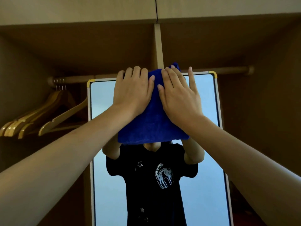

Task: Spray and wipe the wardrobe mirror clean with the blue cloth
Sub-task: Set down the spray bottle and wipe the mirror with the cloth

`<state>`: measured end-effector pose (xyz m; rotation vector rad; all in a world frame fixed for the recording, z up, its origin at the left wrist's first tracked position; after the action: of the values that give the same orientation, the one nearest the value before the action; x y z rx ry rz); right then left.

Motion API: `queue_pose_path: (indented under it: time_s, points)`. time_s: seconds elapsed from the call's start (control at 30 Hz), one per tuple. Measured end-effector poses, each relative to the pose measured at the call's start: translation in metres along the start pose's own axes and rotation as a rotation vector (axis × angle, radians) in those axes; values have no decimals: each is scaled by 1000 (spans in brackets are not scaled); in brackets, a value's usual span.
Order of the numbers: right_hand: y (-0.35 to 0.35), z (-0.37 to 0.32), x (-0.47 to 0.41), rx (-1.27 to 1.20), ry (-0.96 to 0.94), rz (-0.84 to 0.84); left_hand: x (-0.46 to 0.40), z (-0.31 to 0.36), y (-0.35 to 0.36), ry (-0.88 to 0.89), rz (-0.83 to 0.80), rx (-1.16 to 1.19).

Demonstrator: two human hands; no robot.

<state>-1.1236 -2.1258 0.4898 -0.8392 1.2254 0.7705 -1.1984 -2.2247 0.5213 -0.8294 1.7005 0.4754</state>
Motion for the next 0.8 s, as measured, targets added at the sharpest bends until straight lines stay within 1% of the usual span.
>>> queue_pose_path:
  time_s: [0.1,0.2,0.27,0.33,0.53,0.8]
  points:
    - [-3,23,5,-2,19,17,-3,23,2,12,70,72]
    - [-6,50,8,28,46,10,-15,48,3,98,98,105]
    - [-7,65,7,42,54,4,-23,64,4,166,80,124]
    - [-8,76,4,40,60,-5,-32,75,6,195,47,131]
    - [-7,97,-4,-27,53,-19,-51,91,13,204,-14,104]
    - [-2,113,-6,-138,63,-14,-63,104,19,205,-36,79]
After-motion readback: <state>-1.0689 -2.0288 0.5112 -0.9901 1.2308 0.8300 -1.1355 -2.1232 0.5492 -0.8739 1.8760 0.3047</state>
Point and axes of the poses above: each hand's wrist, its own x-axis away from the middle knuckle, its own y-axis out of the palm, z = x × y, the point moved 5 cm from there along -x, towards the middle knuckle, and after that the axes turned 2 degrees about y, right-handed, at the moved point
